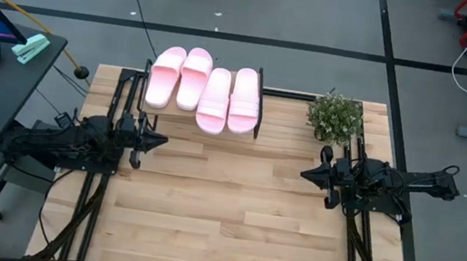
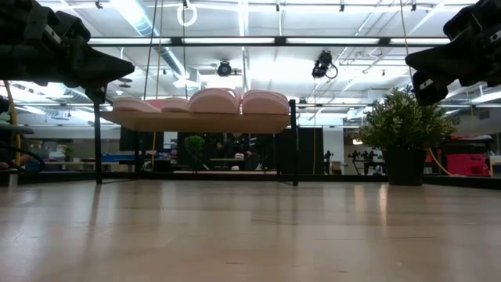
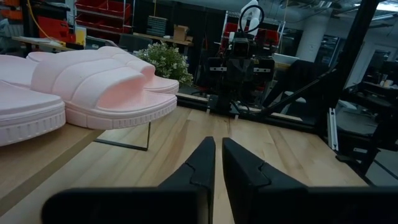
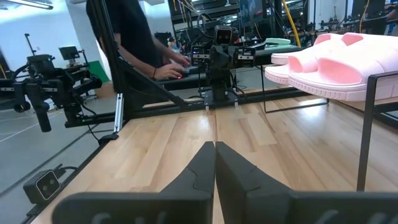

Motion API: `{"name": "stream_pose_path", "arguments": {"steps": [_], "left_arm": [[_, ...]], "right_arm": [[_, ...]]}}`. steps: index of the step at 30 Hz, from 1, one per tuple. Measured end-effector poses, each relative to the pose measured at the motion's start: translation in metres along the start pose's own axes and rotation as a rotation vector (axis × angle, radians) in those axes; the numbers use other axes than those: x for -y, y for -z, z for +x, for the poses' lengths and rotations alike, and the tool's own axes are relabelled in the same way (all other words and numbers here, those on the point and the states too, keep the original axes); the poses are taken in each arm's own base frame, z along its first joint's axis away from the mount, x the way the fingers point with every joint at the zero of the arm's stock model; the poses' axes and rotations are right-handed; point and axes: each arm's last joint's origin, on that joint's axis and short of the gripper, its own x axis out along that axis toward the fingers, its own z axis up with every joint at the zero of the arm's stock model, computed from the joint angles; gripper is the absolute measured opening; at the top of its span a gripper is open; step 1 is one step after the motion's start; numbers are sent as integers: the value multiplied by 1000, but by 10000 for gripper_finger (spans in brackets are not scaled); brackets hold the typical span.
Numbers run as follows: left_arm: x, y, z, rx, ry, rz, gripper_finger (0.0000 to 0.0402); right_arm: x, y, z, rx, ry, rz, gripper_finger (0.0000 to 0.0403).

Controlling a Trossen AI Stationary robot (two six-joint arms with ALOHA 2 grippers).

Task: Pick and place slides into the shelf
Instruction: Return to Home Position

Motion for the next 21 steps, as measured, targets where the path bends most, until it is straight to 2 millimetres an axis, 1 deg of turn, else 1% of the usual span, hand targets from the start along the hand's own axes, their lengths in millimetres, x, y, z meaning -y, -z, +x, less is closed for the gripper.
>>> {"name": "stream_pose_path", "arguments": {"steps": [11,21], "left_arm": [[0,0,0,0,-1,0,21],[0,0,0,0,-1,0,36]], "right_arm": [[0,0,0,0,0,0,18],[0,0,0,0,0,0,18]]}}
